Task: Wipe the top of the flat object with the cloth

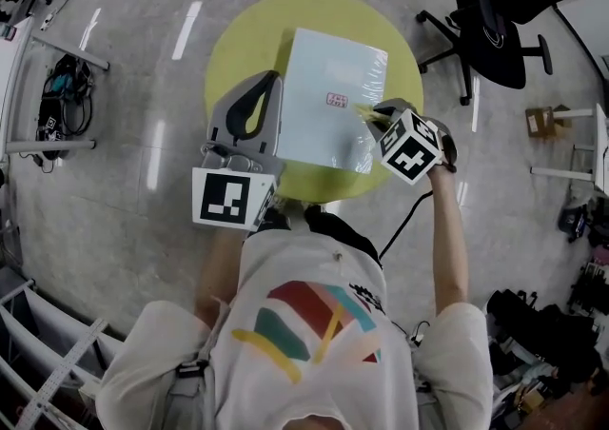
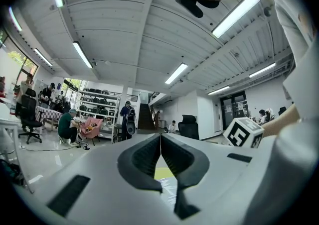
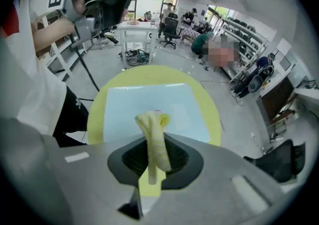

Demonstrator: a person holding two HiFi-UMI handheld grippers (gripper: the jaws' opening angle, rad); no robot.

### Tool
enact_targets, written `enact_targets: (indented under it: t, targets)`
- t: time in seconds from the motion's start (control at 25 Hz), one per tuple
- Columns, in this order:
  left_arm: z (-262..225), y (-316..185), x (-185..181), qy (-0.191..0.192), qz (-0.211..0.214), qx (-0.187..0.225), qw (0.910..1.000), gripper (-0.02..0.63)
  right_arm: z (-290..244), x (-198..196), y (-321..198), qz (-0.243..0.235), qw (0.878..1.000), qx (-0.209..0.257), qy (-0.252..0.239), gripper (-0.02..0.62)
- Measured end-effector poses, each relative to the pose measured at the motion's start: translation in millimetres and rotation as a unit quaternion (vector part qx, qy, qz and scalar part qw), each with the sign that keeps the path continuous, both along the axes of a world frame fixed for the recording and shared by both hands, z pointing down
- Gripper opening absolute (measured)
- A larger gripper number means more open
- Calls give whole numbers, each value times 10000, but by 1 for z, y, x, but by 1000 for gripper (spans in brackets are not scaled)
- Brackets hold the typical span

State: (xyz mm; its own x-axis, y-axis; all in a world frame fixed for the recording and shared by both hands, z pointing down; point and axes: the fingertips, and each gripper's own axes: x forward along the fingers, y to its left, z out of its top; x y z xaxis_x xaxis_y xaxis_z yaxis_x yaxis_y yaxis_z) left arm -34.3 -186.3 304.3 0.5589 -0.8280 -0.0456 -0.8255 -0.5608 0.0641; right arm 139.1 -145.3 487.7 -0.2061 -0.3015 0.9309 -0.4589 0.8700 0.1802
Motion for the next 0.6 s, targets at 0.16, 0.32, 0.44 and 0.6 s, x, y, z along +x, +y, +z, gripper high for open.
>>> enact_targets:
  t: [0.16, 0.32, 0.44, 0.6]
  targets:
    - [7, 1, -2, -40, -49, -139, 9999, 15, -22, -2, -59, -120, 9982, 569, 169, 28]
    - [9, 0, -12, -42, -198, -250, 9995, 15, -27, -12, -108, -277, 9961, 800, 245, 28]
    - [12, 0, -24, -46, -365, -312, 9988, 15, -20, -18, -135, -330, 9949, 863, 402, 28]
    - [15, -2, -34, -48, -554, -367, 9978, 15, 5, -19, -168, -456, 9919, 908, 768, 28]
